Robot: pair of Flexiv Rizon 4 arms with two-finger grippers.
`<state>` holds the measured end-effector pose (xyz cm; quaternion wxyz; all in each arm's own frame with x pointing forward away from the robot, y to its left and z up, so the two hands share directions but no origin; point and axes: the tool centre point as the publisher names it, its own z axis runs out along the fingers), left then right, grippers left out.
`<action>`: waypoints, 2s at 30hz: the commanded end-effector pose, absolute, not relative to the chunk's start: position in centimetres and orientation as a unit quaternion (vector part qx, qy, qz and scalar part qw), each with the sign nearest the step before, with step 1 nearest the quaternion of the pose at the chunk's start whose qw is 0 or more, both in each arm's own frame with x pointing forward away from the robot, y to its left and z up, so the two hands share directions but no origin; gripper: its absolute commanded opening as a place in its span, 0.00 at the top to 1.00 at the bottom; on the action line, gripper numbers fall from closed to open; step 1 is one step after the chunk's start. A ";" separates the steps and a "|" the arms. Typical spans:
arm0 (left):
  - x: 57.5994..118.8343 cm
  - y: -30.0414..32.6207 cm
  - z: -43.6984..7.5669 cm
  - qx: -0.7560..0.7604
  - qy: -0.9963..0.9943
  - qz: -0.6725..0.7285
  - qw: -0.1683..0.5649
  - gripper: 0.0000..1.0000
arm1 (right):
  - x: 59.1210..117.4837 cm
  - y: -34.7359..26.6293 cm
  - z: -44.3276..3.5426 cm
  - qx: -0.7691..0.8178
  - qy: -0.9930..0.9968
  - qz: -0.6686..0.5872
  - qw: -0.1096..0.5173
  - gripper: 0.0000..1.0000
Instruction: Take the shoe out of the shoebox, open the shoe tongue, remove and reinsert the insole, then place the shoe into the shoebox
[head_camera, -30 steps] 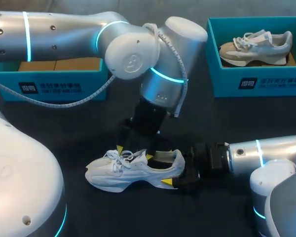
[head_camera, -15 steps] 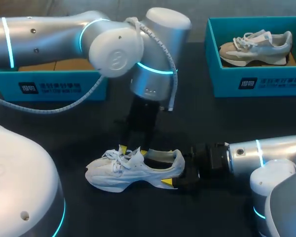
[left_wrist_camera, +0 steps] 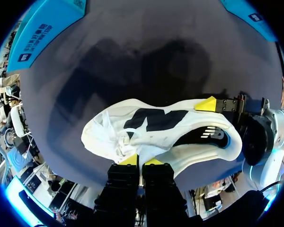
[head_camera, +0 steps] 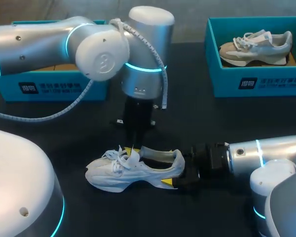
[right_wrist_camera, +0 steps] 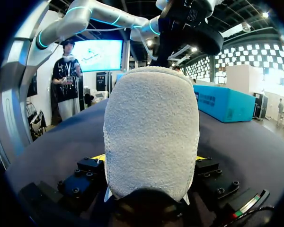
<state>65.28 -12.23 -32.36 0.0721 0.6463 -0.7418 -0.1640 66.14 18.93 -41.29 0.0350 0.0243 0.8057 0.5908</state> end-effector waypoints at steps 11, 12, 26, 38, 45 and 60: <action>64.5 -7.6 -31.0 0.695 -0.708 -0.060 0.113 1.00 | 66.0 19.1 -41.3 0.025 0.806 0.590 0.036 1.00; 64.6 -7.1 -31.1 0.694 -0.708 -0.053 0.119 1.00 | 66.0 19.1 -41.3 0.025 0.806 0.590 0.036 1.00; 65.1 -4.6 -34.8 0.704 -0.691 -0.025 0.161 1.00 | 66.0 19.1 -41.3 0.025 0.806 0.590 0.036 1.00; 64.8 -4.0 -37.4 0.705 -0.690 -0.041 0.161 1.00 | 66.0 19.1 -41.3 0.025 0.806 0.590 0.036 1.00; 64.6 -3.8 -36.5 0.694 -0.700 -0.030 0.165 0.84 | 66.0 19.1 -41.3 0.025 0.806 0.590 0.036 1.00; 64.7 -3.4 -28.0 0.625 -0.775 0.035 0.092 0.18 | 66.0 19.1 -41.3 0.025 0.806 0.590 0.036 1.00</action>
